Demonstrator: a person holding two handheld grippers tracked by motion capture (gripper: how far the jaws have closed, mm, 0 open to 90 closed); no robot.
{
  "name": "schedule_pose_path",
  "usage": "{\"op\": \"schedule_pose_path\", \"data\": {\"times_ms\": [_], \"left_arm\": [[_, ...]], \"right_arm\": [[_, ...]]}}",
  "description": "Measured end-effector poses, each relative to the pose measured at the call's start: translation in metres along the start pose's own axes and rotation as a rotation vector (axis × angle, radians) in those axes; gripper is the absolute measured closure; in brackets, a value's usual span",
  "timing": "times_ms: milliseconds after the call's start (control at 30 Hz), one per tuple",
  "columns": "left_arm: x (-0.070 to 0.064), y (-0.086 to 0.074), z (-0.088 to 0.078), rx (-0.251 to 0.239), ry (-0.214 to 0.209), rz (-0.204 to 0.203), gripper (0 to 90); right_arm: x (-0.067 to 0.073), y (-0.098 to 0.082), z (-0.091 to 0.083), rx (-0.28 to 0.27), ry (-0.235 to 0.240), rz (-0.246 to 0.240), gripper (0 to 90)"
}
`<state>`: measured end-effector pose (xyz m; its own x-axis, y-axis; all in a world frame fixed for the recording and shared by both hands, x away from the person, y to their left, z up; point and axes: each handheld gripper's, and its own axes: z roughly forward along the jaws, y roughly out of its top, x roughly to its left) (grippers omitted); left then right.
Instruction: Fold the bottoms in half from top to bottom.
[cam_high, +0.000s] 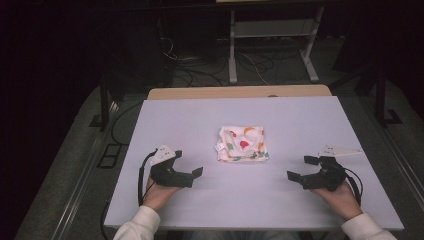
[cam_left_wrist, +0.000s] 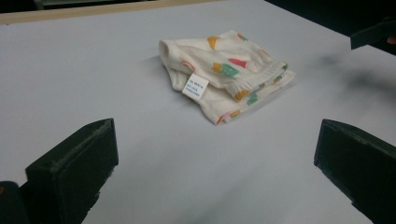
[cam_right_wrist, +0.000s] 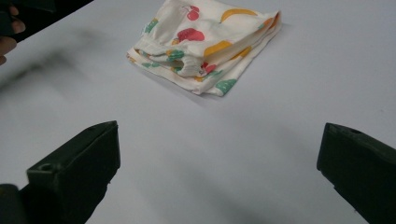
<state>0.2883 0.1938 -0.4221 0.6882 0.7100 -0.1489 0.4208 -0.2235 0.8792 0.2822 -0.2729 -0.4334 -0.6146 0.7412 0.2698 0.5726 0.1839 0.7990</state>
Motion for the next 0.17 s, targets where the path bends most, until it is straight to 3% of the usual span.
{"op": "schedule_pose_path", "data": {"times_ms": [167], "left_arm": [[-0.0019,-0.0076,-0.0051,0.012,-0.001,0.008,0.0]], "right_arm": [[-0.0001,-0.0051,-0.0012,0.012,-0.018,-0.006,0.0]]}}
